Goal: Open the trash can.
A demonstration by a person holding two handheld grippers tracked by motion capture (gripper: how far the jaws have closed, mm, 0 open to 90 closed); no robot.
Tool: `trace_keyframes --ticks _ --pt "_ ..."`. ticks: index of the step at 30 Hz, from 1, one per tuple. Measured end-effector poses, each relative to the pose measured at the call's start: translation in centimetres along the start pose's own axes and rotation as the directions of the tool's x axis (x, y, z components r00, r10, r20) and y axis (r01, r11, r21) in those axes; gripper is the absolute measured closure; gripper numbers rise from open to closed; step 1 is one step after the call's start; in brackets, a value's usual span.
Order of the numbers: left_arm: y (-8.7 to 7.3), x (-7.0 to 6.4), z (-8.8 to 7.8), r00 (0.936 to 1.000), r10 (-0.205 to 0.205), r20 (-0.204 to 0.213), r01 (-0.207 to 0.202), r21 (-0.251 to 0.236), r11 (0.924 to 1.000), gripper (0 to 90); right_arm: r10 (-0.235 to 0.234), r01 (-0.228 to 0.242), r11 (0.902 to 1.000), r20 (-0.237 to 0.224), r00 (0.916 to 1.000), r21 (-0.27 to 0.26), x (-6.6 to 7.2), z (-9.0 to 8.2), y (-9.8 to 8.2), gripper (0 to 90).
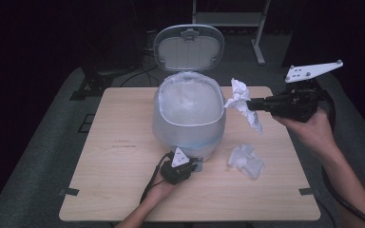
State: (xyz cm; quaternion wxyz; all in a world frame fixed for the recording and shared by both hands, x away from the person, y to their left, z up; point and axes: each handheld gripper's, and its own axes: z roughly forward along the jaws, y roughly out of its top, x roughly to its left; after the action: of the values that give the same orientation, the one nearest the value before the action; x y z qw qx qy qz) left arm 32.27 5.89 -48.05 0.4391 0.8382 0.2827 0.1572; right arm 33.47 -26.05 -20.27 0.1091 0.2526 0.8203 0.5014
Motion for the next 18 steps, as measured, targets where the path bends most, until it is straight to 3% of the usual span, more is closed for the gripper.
trace_keyframes --ticks 18 --pt "0.0 0.0 0.0 1.0 -0.002 0.0 0.002 -0.001 1.0 75.4 -0.017 0.017 0.9998 -0.022 0.9996 0.002 0.3 1.1 2.1 88.1"
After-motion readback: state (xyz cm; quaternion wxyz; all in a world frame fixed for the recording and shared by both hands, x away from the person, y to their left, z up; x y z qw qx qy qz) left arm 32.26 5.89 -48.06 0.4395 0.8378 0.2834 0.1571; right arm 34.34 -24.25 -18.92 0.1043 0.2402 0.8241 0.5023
